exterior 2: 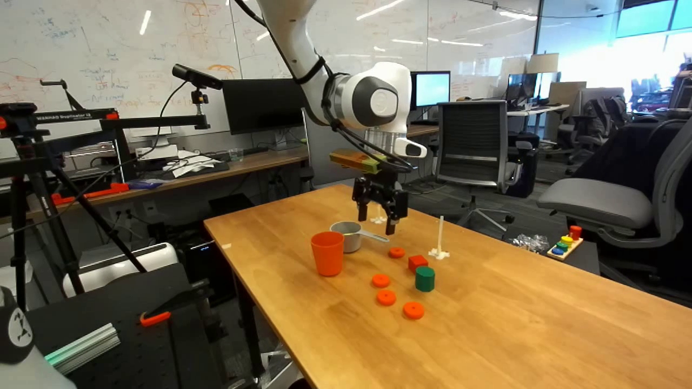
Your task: Put the blocks in the grey cup
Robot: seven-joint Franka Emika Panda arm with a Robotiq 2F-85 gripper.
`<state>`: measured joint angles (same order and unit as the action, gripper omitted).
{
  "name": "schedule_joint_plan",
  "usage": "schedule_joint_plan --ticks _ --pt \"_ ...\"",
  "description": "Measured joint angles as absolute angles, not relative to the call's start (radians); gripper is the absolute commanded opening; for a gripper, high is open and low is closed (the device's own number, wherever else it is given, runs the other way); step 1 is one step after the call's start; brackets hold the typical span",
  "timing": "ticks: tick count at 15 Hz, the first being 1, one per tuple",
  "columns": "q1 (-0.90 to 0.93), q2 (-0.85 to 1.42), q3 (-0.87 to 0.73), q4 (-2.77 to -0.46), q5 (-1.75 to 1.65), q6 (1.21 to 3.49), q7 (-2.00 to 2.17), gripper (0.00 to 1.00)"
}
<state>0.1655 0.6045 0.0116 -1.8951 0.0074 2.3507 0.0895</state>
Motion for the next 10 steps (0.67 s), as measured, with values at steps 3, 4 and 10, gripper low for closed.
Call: schedule_joint_plan --ticks 3,4,10 --pt "0.125 0.604 -0.013 -1.895 0.008 2.359 0.112 1.0" --pt "0.111 0.604 -0.019 -1.895 0.009 2.367 0.125 1.0" --pt "0.067 0.638 -0.017 -1.901 0.084 2.51 0.172 1.0"
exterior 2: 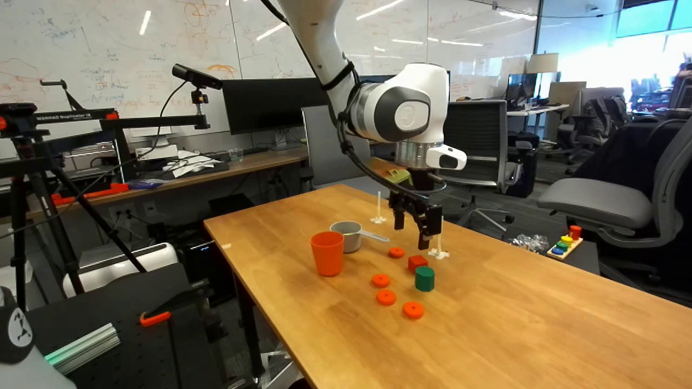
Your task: Put the blocks in the grey cup
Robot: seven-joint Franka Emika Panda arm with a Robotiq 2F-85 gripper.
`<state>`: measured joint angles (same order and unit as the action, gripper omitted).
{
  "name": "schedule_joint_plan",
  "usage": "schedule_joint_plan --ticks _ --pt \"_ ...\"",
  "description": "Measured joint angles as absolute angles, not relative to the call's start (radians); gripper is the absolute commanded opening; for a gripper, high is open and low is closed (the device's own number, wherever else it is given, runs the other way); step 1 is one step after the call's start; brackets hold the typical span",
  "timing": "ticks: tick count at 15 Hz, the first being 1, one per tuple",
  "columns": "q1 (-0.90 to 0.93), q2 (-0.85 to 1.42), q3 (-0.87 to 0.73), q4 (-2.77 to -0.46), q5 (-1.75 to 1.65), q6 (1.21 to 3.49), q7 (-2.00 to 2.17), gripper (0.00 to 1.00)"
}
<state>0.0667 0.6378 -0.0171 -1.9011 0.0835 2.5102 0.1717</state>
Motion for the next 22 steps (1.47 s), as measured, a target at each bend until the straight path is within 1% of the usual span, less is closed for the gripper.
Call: schedule_joint_plan --ticks 4,10,16,22 --pt "0.067 0.709 -0.011 -1.877 0.102 2.559 0.199 1.0" --pt "0.07 0.814 -0.006 -1.774 0.106 2.562 0.209 1.0" --pt "0.077 0.847 -0.001 -1.708 0.106 2.56 0.214 1.0" --pt "0.08 0.848 0.006 -1.705 0.106 2.559 0.214 1.0"
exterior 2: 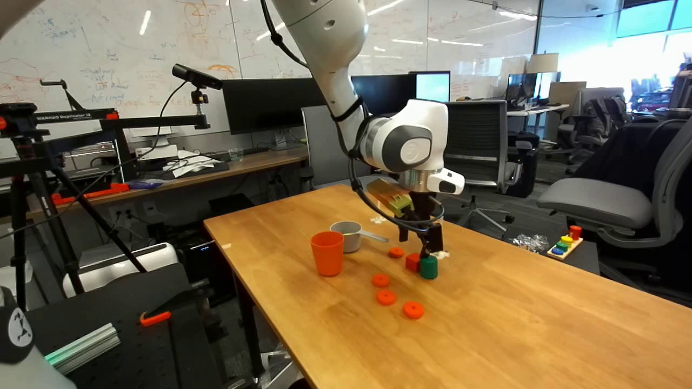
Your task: Put the blocks in the grey cup
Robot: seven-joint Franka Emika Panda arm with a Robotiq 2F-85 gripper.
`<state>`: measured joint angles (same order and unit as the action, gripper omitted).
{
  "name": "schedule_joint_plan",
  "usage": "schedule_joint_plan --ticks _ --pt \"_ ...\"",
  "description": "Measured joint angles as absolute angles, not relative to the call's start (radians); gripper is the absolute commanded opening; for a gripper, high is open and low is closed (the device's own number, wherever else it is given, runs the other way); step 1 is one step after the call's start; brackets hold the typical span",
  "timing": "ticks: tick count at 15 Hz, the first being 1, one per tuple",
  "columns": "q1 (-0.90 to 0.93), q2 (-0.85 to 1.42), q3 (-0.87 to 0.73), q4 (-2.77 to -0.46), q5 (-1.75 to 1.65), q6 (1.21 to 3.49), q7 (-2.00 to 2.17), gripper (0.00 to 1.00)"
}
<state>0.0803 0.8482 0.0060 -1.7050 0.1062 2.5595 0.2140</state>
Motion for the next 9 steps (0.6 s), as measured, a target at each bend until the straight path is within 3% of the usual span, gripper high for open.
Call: schedule_joint_plan --ticks 9 --pt "0.099 0.702 -0.004 -1.823 0.006 2.438 0.184 1.0"
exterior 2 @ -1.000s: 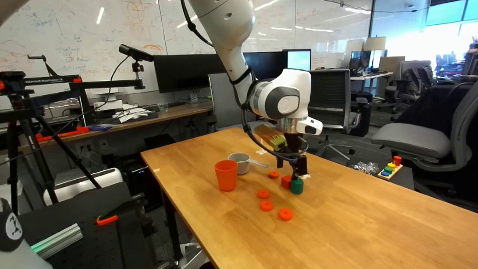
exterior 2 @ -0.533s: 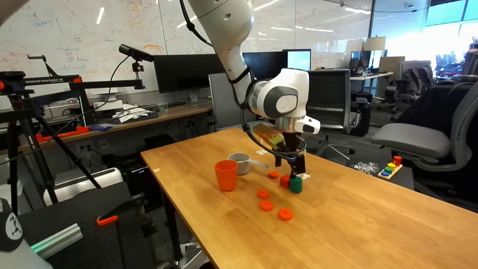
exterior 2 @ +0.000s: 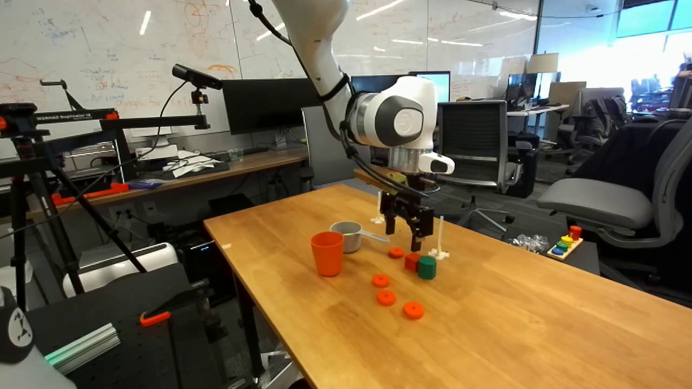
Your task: Put the blocks in the grey cup
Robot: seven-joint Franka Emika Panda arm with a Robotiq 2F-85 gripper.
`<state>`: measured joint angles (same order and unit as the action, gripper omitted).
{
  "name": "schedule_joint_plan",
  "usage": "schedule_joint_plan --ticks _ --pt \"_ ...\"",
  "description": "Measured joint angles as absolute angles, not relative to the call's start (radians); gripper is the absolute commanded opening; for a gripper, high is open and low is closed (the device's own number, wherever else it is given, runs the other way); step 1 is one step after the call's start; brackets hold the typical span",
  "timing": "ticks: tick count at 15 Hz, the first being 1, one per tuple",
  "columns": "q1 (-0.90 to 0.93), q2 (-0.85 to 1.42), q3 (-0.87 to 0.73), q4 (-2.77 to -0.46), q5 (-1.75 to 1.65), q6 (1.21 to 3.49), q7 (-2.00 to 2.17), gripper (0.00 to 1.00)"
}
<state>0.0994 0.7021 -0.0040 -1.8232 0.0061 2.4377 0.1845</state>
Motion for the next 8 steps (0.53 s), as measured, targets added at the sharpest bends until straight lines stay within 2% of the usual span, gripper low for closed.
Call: schedule_joint_plan --ticks 8 --pt "0.1 0.654 -0.033 -1.824 -0.139 2.236 0.1 1.0"
